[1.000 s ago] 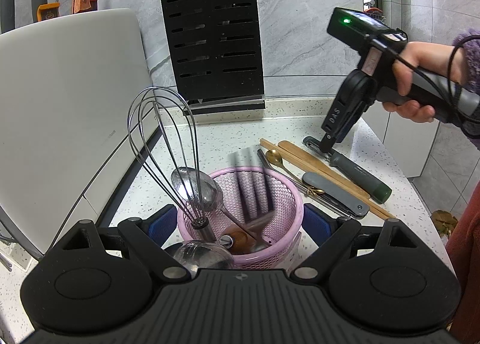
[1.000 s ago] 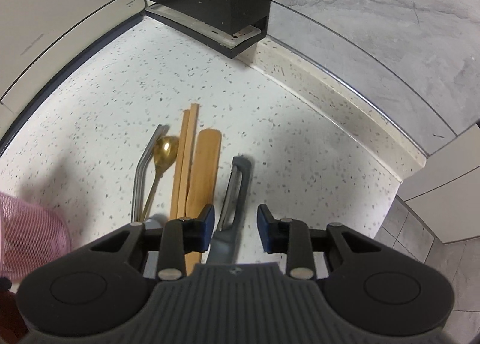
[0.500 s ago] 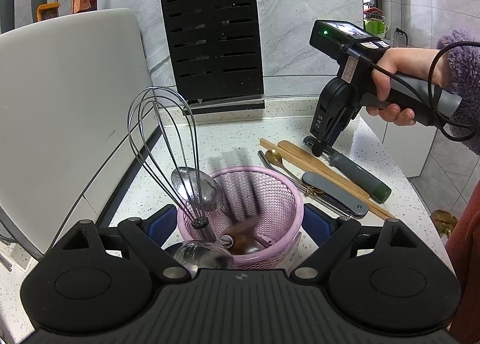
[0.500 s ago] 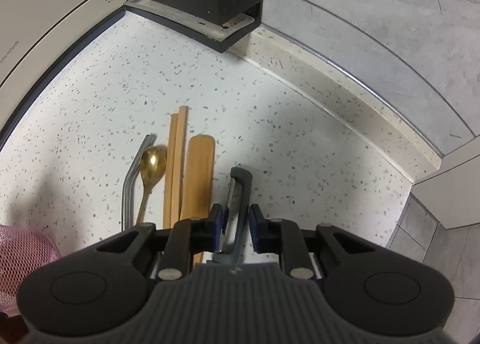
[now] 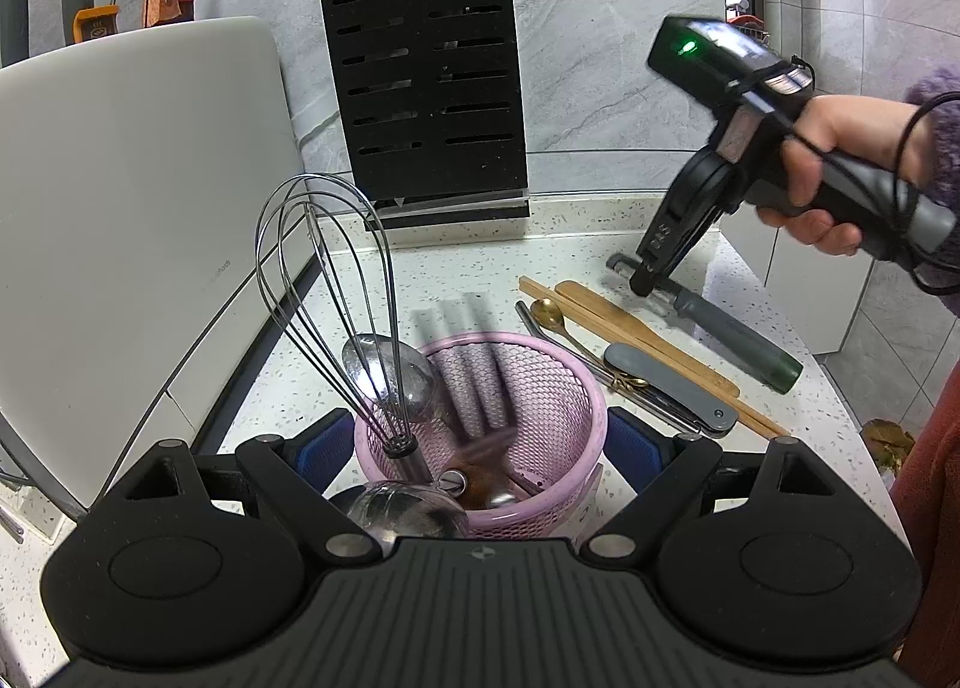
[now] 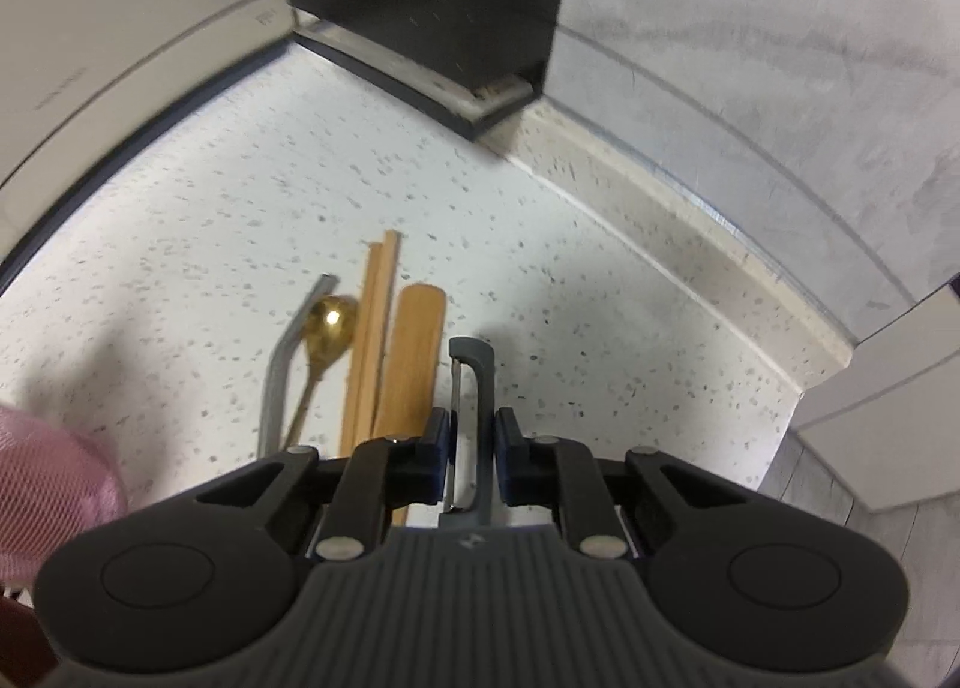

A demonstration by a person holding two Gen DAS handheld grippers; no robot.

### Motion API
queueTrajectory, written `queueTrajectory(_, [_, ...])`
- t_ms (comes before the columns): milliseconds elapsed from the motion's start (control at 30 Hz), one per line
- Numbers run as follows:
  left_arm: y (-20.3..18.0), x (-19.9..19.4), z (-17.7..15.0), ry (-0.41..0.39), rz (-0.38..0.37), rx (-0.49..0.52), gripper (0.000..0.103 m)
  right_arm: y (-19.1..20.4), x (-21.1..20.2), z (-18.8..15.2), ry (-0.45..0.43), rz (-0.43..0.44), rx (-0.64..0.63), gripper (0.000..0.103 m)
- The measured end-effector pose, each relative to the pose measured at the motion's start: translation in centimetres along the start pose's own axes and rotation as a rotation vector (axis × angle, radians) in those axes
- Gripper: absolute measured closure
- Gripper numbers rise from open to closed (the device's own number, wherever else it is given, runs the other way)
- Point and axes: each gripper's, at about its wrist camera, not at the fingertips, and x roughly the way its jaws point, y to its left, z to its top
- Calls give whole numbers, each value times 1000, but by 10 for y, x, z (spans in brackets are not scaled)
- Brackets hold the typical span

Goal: Organize utensils
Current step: 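Lift the black-handled peeler and carry it over the pink cup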

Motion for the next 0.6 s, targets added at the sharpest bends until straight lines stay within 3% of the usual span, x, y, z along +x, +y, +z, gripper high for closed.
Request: queueTrajectory(600, [0, 0, 0, 0, -1, 0, 0, 38, -100, -43, -324, 26, -161, 90])
